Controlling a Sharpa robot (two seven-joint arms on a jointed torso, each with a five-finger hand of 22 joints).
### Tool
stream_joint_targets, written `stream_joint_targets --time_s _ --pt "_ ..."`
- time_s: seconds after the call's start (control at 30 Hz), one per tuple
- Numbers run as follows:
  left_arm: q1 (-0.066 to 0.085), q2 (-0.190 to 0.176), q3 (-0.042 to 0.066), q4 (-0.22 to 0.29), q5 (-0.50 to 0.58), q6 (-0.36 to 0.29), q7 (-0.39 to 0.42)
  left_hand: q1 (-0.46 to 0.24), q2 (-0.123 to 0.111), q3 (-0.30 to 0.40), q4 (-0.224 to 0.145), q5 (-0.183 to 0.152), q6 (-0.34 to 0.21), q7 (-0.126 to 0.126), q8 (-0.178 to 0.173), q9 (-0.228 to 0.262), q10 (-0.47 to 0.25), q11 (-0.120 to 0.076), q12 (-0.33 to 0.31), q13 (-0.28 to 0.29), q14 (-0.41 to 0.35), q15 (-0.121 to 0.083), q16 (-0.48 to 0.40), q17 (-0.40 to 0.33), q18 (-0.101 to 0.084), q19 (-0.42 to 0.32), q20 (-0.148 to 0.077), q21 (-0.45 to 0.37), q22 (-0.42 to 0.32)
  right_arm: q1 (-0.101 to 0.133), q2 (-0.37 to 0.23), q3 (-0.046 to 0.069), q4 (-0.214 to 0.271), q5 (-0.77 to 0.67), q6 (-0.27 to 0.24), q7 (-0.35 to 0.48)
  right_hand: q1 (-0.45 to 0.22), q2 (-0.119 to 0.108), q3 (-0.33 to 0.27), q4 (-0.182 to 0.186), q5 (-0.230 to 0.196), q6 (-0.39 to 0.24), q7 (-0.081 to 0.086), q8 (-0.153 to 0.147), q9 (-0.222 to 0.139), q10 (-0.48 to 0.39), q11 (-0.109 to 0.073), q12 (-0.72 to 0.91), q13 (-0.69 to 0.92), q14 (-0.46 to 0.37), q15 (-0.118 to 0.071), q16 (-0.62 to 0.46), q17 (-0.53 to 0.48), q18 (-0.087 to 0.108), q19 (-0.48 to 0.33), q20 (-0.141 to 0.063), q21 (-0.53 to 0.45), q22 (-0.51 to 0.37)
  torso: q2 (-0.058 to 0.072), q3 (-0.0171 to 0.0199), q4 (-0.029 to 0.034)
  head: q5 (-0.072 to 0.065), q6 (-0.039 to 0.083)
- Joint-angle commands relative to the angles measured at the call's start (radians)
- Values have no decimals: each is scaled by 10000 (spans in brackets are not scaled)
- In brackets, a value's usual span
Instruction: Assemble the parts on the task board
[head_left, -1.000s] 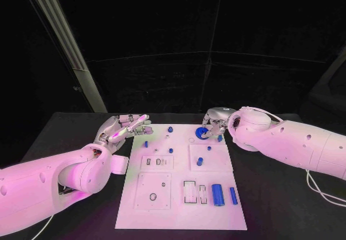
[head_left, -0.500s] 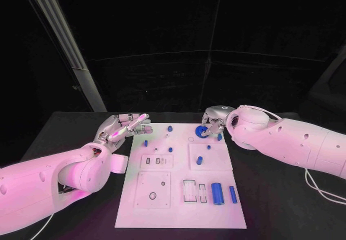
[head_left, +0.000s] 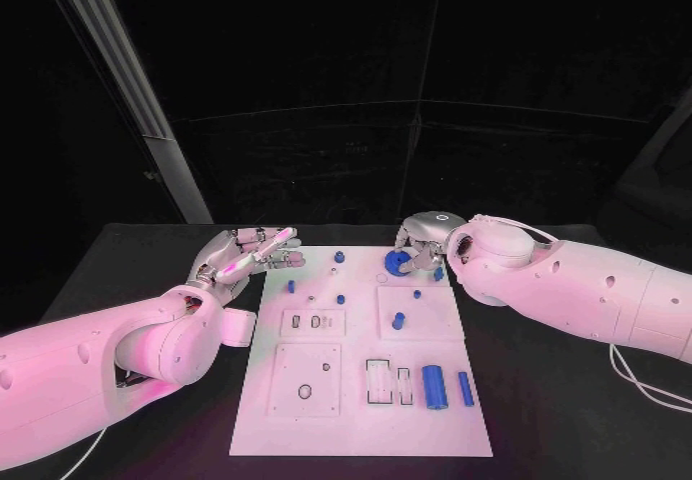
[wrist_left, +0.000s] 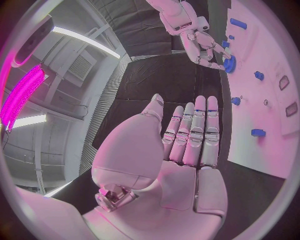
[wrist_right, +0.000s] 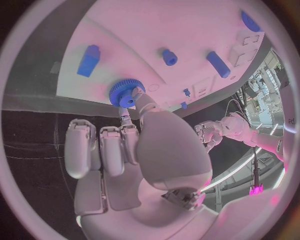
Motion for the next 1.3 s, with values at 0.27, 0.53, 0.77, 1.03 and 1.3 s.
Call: stream_joint_targets --time_s 0.27,0.53,0.77,1.03,1.3 --pt "15 4 7 43 -55 182 9 114 6 -19 -68 -7 63 -15 -67 -3 46 -5 -28 2 -19 43 -59 12 135 0 67 -39 -17 29 205 17 794 22 -1083 -71 -425 63 275 137 136 646 -314 -21 45 229 -77 -44 1133 740 -99 45 984 -158 -31 -82 32 6 9 -9 47 -59 29" --pt "17 28 7 43 -55 200 4 117 8 -17 -75 -7 64 -15 -70 -3 47 -5 -32 2 -23 45 -66 12 135 -3 68 -44 -21 29 1055 12 412 -10 -823 -203 -583 22 342 191 128 643 -307 -68 31 224 -72 -67 1127 734 -93 31 958 -157 -36 -83 28 -1 12 -9 38 71 -36" --pt "18 39 8 33 -56 201 1 118 10 -16 -80 -7 65 -15 -72 -3 47 -5 -35 2 -25 46 -71 12 135 -5 69 -47 -23 -80 1720 -6 -62 -27 -586 -228 -665 9 390 218 148 611 -295 -113 18 203 -66 -111 1096 730 -87 22 938 -155 -42 -80 22 -11 17 8 14 162 -60" --pt "19 68 8 15 -57 212 -4 118 10 -16 -80 -7 65 -15 -72 -3 47 -5 -35 2 -25 46 -71 12 135 -5 69 -47 -23 -156 2158 -20 -430 -31 -520 -251 -839 -82 425 266 167 526 -252 -213 -6 162 -30 -188 1044 720 -61 -1 892 -152 -56 -61 9 -33 9 11 -4 208 -94" --pt "19 70 9 12 -57 214 -14 118 10 -16 -80 -7 65 -15 -72 -3 47 -5 -35 2 -25 46 -71 12 135 -5 69 -47 -23 -172 2345 -23 -648 -33 -182 -251 -1391 -513 148 472 406 223 -116 -470 -42 77 94 -341 936 713 41 -21 859 -146 -87 12 -16 -79 1 11 -17 231 -130"
